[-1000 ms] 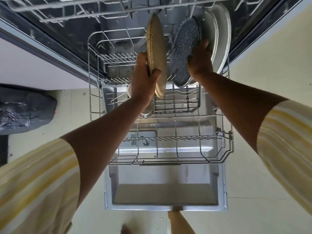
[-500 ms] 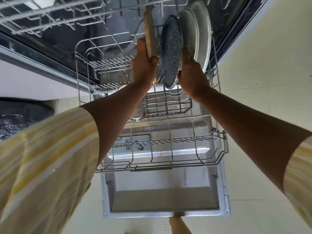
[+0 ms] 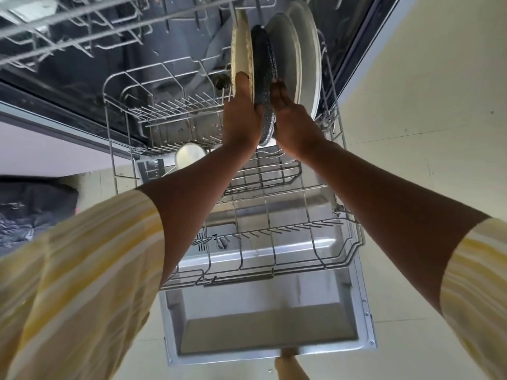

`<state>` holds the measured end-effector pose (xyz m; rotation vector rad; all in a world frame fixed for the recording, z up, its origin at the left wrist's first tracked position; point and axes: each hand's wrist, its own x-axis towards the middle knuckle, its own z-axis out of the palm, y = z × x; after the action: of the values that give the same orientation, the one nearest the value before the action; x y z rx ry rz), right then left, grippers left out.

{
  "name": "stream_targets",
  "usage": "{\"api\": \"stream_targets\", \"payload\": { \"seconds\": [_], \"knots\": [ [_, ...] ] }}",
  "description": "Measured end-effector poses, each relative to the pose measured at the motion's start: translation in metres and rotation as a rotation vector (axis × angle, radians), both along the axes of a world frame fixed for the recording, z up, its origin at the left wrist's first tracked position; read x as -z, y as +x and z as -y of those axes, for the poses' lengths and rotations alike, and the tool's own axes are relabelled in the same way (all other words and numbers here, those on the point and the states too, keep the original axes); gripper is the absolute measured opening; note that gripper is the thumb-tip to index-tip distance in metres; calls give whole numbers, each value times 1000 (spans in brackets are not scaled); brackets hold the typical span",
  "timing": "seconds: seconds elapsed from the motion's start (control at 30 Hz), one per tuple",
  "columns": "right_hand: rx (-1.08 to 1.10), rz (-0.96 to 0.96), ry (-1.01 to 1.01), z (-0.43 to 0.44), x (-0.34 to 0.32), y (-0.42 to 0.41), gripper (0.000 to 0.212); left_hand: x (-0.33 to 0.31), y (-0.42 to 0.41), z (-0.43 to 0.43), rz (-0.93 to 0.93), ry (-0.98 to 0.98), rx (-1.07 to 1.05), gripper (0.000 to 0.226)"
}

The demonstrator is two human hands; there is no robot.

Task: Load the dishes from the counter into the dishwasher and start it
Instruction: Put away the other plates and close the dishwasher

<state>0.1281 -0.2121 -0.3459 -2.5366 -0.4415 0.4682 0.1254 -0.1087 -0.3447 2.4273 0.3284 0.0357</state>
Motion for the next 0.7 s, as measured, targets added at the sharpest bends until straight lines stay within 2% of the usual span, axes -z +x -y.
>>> {"api": "stream_targets", "payload": {
  "seconds": [0.07, 0.2, 0.33, 0.5, 0.7],
  "knots": [
    [-10, 0, -8, 1, 0, 0, 73, 1, -6, -6, 38, -32, -24, 43],
    [-29, -34, -2, 3, 2, 0, 77, 6, -17, -33, 18, -140, -220, 42],
    [-48, -54, 18, 5, 2, 1, 78, 17, -26, -38, -12, -96, -154, 32],
    [-74, -29, 28, 5, 6, 2, 79, 23, -8, -31, 41, -81, -152, 40],
    [-33, -41, 34, 0, 11, -5, 78, 27, 13, -28, -113, -109, 11, 44]
  ]
}}
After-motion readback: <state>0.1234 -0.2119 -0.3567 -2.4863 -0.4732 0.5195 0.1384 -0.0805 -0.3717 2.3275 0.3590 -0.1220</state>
